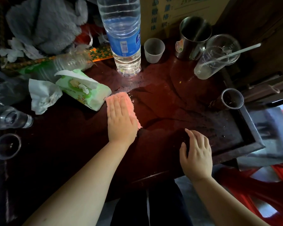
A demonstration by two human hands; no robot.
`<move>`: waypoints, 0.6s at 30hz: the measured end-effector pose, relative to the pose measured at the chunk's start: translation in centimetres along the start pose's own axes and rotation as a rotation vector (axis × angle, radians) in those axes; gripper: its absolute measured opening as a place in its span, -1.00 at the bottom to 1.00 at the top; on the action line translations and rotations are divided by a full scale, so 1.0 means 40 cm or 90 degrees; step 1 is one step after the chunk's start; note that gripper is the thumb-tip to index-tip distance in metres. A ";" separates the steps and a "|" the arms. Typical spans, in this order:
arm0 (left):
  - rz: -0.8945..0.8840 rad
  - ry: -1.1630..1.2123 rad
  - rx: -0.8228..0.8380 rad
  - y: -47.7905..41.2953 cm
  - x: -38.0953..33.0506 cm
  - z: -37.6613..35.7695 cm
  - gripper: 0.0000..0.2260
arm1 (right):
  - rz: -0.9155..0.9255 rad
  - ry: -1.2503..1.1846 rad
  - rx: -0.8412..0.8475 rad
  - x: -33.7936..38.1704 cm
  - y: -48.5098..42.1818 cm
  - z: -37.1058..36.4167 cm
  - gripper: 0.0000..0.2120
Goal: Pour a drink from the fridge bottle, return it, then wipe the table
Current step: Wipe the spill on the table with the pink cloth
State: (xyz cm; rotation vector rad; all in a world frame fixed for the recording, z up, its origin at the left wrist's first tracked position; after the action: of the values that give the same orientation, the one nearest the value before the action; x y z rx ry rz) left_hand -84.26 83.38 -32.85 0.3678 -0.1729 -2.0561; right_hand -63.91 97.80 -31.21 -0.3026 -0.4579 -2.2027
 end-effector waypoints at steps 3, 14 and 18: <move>-0.031 -0.014 0.009 -0.029 -0.006 0.005 -0.37 | -0.001 -0.005 0.005 -0.001 0.000 0.001 -0.54; -0.162 -0.097 0.064 -0.119 -0.032 0.021 -0.44 | 0.003 -0.004 0.007 -0.002 0.000 0.000 -0.55; -0.235 -0.114 0.079 -0.158 -0.062 0.034 -0.41 | -0.001 -0.005 0.005 -0.002 0.001 0.001 -0.55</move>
State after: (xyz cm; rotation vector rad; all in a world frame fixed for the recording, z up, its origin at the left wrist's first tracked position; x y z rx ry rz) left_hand -88.81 88.63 -32.85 0.3069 -0.3648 -2.4519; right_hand -63.83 97.84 -31.19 -0.3064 -0.4702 -2.2017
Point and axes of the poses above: each hand's wrist, its own y-axis away from the middle knuckle, its own z-axis out of the back of the hand, x = y × z, the point moved 5 cm from there along -y, towards the middle knuckle, and after that the axes turned 12 degrees about x, right-handed, at the moved point
